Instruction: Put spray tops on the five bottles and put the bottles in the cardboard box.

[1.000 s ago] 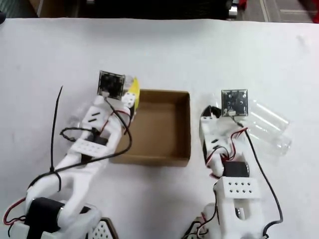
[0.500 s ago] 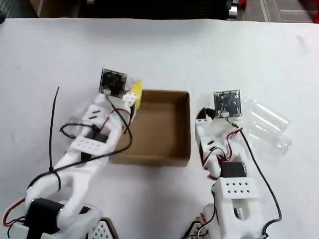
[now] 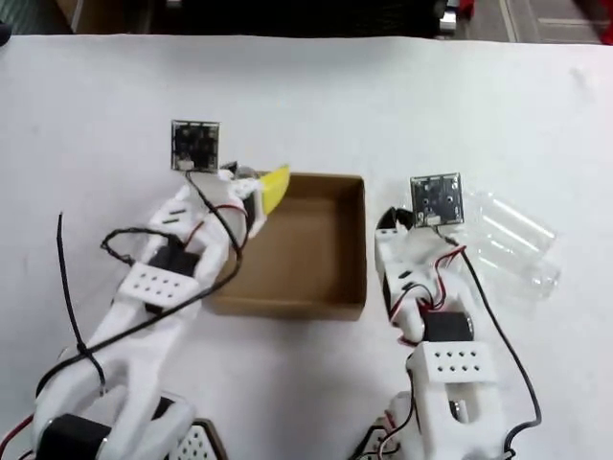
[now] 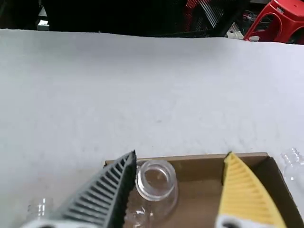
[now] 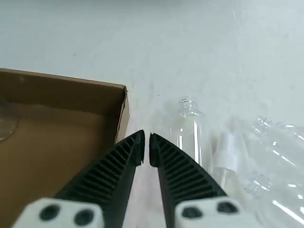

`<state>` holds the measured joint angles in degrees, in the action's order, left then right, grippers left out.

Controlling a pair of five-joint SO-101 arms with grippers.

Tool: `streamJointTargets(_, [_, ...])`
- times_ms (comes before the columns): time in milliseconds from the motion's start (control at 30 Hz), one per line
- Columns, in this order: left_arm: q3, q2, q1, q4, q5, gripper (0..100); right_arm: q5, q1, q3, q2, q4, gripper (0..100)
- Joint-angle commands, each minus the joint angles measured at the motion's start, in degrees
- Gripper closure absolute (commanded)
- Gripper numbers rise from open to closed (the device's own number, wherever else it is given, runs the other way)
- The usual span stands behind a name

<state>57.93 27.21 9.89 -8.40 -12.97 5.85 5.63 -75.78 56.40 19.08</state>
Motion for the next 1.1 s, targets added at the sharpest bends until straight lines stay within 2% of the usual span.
streamJointTargets(0, [-3.5,3.8,-1.9,0.1,-0.8,73,0.7,0.2,0.5,0.0,-1.2,98.4])
streamJointTargets(367, [-4.7,6.6,-3.3,0.1,-0.7,72,0.7,0.2,0.5,0.0,-1.2,98.4])
streamJointTargets(500, [-8.0,6.8,-6.6,-2.3,-0.3,72,0.7,0.2,0.4,0.0,-1.2,98.4])
streamJointTargets(567, [-12.0,9.0,-9.8,-10.1,3.0,72,0.7,0.2,0.4,0.0,-1.2,98.4])
streamJointTargets(633, [-17.6,12.9,-11.8,-22.8,8.8,73,0.7,0.2,0.4,0.0,-1.3,98.4])
streamJointTargets(767, [-29.9,20.1,-17.8,-43.5,10.1,75,0.7,0.2,0.4,0.0,-1.3,98.4])
streamJointTargets(900, [-39.1,24.9,-26.9,-56.9,11.6,75,0.7,0.2,0.4,0.0,-1.3,98.4])
streamJointTargets(1067, [-42.2,25.5,-31.8,-70.2,27.7,76,0.7,-0.3,0.4,0.0,-1.3,98.4])
